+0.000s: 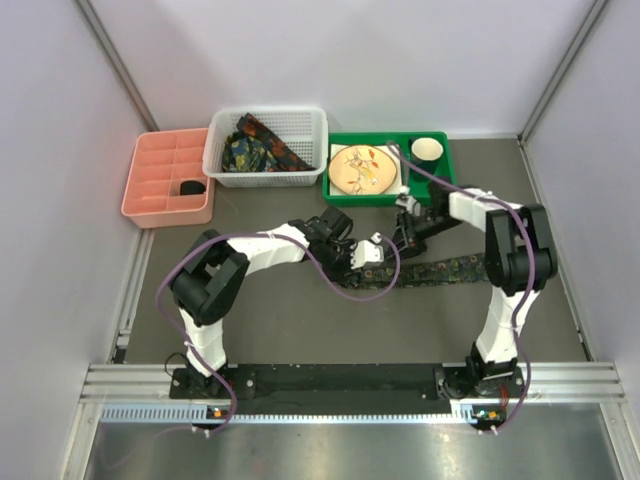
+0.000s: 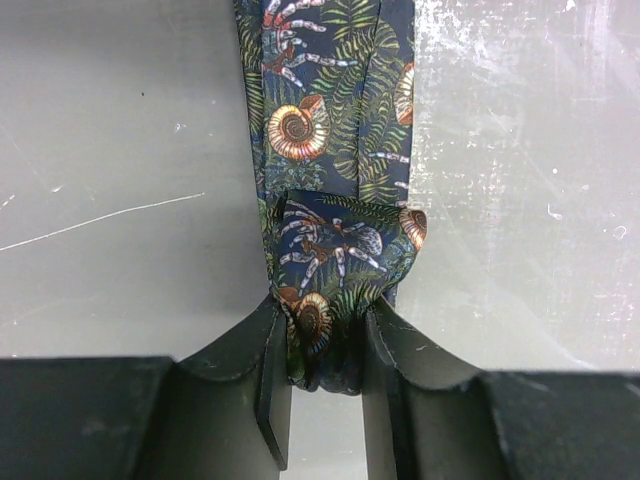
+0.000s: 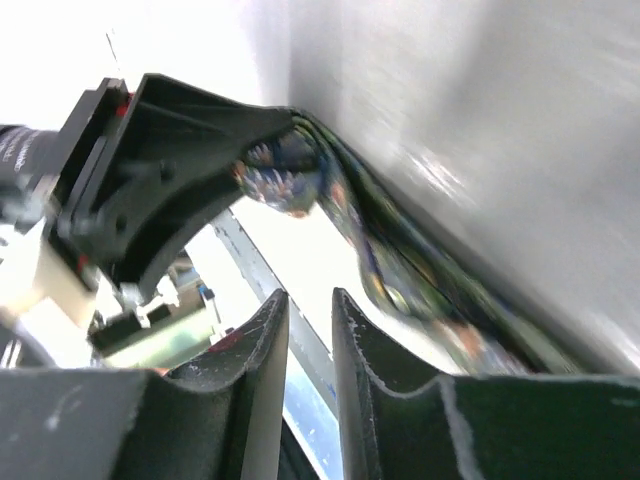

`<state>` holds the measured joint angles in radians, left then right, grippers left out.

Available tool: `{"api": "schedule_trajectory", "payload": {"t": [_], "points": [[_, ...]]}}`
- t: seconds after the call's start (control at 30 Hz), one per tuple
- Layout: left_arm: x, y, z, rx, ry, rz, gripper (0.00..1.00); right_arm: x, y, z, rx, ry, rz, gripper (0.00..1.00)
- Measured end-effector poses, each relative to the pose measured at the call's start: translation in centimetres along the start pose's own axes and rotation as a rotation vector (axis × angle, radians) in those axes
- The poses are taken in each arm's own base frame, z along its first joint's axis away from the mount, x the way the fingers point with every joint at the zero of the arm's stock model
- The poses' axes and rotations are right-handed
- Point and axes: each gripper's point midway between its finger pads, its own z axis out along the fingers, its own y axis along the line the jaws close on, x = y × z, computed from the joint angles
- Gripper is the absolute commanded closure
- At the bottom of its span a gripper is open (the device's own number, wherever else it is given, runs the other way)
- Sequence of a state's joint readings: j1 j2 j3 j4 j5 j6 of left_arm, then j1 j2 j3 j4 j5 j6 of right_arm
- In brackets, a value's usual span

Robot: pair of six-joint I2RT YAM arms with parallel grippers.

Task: Roll the ties
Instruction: Roll the tie at the center of the board.

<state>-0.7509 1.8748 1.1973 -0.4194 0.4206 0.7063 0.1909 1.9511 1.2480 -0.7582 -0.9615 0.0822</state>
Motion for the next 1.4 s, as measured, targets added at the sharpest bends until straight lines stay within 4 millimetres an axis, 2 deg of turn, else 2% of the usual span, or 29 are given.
{"api": "schedule_trajectory", "payload": {"t": [0.07, 0.13, 0.17, 0.3, 0.47, 0.6, 0.8, 1.0, 1.03, 1.1, 1.17, 1.3, 1.33, 1.4], "points": [[0.0, 0.0, 0.0, -0.001, 0.002, -0.001, 0.87, 0.1, -0.5, -1.8, 0.011, -0.018, 0.007, 0.76], [0.0, 0.0, 0.0, 0.002, 0.007, -0.006, 0.87, -0.1, -0.9, -2.7, 0.014, -0.035, 0.03, 0.71], [0.0, 0.1, 0.0, 0.004, 0.01, -0.009, 0.87, -0.1, -0.8, -2.8, 0.01, -0.036, 0.043, 0.64], [0.1, 0.1, 0.1, 0.011, 0.02, -0.019, 0.86, -0.1, 1.3, -0.6, -0.034, -0.014, 0.041, 0.58], [0.1, 0.1, 0.1, 0.01, 0.023, -0.024, 0.86, 1.6, 3.5, 4.2, -0.069, 0.055, 0.043, 0.58], [0.2, 0.1, 0.1, 0.012, 0.03, -0.032, 0.86, 1.9, 3.6, 6.2, -0.069, 0.079, 0.06, 0.58], [0.3, 0.2, 0.1, 0.007, 0.037, -0.037, 0.86, 1.4, 2.3, 7.3, -0.027, 0.067, 0.089, 0.58], [0.3, 0.2, 0.1, 0.007, 0.037, -0.038, 0.84, 1.1, 2.1, 7.8, -0.037, 0.042, 0.118, 0.73], [0.3, 0.2, 0.1, 0.007, 0.037, -0.038, 0.84, 1.0, 2.2, 7.8, -0.044, 0.042, 0.118, 0.82], [0.2, 0.1, 0.1, 0.007, 0.036, -0.04, 0.83, 1.0, 2.3, 7.9, -0.054, 0.046, 0.121, 0.88], [0.3, 0.1, 0.1, 0.007, 0.038, -0.041, 0.83, 1.1, 2.4, 8.0, -0.076, 0.058, 0.136, 0.83], [0.3, 0.1, 0.1, 0.007, 0.039, -0.042, 0.84, 1.1, 2.5, 7.9, -0.092, 0.074, 0.143, 0.61], [0.3, 0.1, 0.1, 0.007, 0.038, -0.041, 0.84, 1.2, 2.5, 7.9, -0.092, 0.077, 0.145, 0.58], [0.3, 0.1, 0.1, 0.006, 0.039, -0.042, 0.85, 1.2, 2.5, 8.0, -0.093, 0.079, 0.141, 0.58]]}}
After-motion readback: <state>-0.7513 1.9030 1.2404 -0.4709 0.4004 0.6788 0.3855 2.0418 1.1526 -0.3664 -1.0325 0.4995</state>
